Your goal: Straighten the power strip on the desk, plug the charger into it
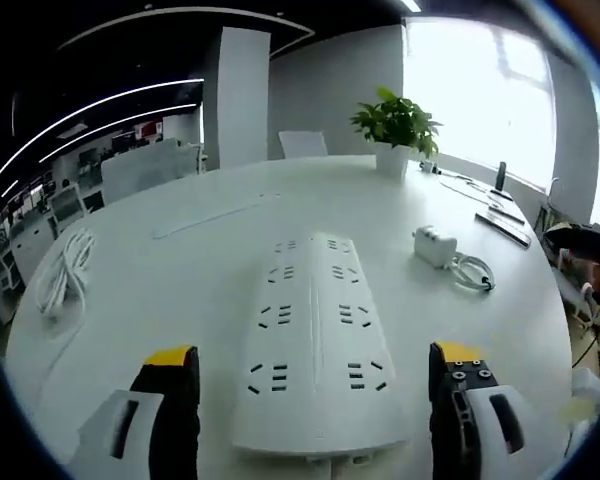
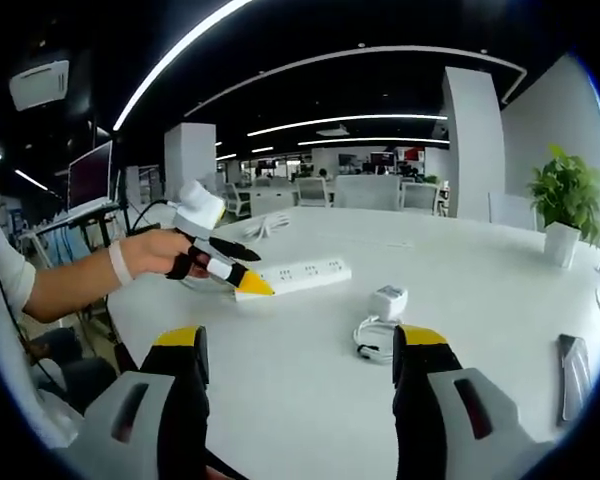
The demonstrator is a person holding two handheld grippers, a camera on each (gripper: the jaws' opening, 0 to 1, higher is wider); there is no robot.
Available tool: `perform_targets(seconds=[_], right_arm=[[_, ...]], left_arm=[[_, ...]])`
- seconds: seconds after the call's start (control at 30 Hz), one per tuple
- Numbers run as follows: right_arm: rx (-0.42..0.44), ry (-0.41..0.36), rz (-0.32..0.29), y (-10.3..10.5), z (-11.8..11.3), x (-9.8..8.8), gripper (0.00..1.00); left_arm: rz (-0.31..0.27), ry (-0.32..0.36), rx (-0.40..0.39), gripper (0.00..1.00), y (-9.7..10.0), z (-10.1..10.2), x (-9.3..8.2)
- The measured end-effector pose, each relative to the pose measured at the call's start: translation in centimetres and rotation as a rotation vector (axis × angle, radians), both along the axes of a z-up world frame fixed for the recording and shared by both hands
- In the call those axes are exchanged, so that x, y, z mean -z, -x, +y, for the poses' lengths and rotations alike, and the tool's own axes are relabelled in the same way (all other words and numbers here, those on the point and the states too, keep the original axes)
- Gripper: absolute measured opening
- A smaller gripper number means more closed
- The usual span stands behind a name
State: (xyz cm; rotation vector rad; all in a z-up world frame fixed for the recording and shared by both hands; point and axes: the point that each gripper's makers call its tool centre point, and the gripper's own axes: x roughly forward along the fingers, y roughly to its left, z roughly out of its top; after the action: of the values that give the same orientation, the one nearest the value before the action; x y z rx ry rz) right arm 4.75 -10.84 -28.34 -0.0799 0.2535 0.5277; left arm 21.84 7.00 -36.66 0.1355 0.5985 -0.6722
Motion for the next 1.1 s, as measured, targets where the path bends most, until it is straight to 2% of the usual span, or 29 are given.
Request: perform_targets(seconds=[0.03,0.2,0.33,0.8,0.93,1.1], right_arm=[[-0.002,-0.001,0.003,0.0,0.1,0.1,0.75],[-0.006,-0.007,0.004,0.1,-0.1,0.1,0.75],[-0.005,-0.009,0.006,0.1,-0.3,0.2,0.75],[-0.026,-0.021,0.023,0.1,0.1,0.9,0.73],[-0.068,-0.006,0.043,0.3,1.0,1.5,0.71],[-0.087,0.009,0.031,0.0,1.5,1.0,0.71]], left_arm=[[0.005,-0.005,0.003,0.87,0.0,-0.1,0.2],[0.016,-0.020,-0.009,0.91,-0.2,-0.1,1.0],[0.031,-0.025,-0.010,0.90,-0.2,-0.2,1.5],[0.038,-0.022,-0.003,0.81,-0.3,-0.8,1.5],[0.039,-0.037,0.007,0.79,-0.4,-0.9,1.6],[0.031,-0.042,0.018,0.79,-0.6,-1.0,1.6]])
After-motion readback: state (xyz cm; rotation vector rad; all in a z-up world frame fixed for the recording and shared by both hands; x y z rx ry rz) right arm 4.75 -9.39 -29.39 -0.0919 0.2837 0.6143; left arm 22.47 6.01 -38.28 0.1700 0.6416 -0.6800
